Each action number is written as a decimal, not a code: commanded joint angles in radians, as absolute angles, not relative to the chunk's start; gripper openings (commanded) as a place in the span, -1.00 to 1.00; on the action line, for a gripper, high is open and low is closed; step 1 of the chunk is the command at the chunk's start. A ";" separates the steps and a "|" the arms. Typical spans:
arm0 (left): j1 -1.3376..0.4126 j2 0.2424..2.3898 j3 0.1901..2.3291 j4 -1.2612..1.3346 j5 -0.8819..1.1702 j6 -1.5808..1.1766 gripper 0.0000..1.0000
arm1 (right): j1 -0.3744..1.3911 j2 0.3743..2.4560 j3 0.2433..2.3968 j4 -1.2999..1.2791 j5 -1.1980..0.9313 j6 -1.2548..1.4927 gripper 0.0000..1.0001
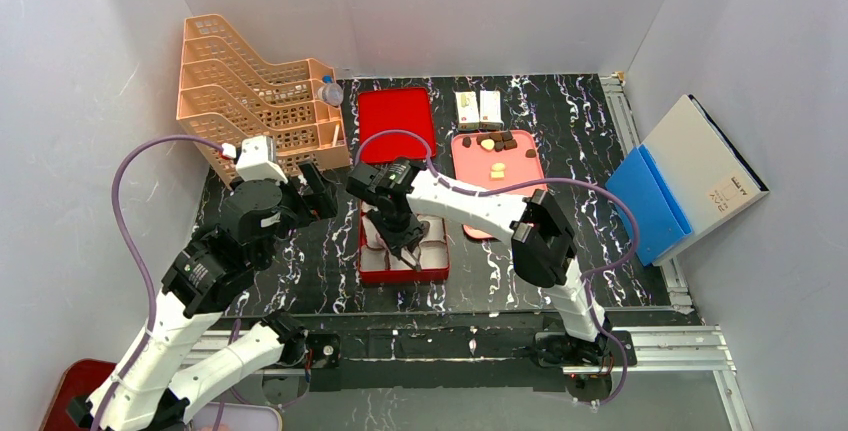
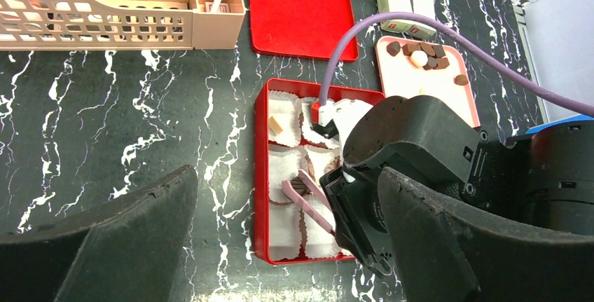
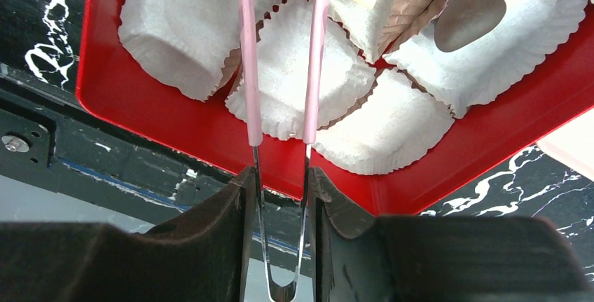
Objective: Pack the chocolate
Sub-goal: Place the fake chocolate in the packing box, then pick up the fake chocolate from the plate, then place the fake chocolate in the packing box.
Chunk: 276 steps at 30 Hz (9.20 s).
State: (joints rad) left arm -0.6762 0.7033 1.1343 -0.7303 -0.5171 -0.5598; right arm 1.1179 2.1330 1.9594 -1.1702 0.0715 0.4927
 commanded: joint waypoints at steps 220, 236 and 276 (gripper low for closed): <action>-0.678 0.842 1.014 -0.563 -0.427 -0.601 0.97 | 0.862 1.435 1.465 -1.100 0.123 0.543 -0.97; -0.678 0.830 1.020 -0.575 -0.406 -0.621 0.97 | 1.166 1.454 1.445 -1.144 0.176 0.706 -0.97; -0.679 0.821 1.006 -0.603 -0.416 -0.630 0.97 | 1.177 1.463 1.325 -1.054 0.124 0.712 -0.57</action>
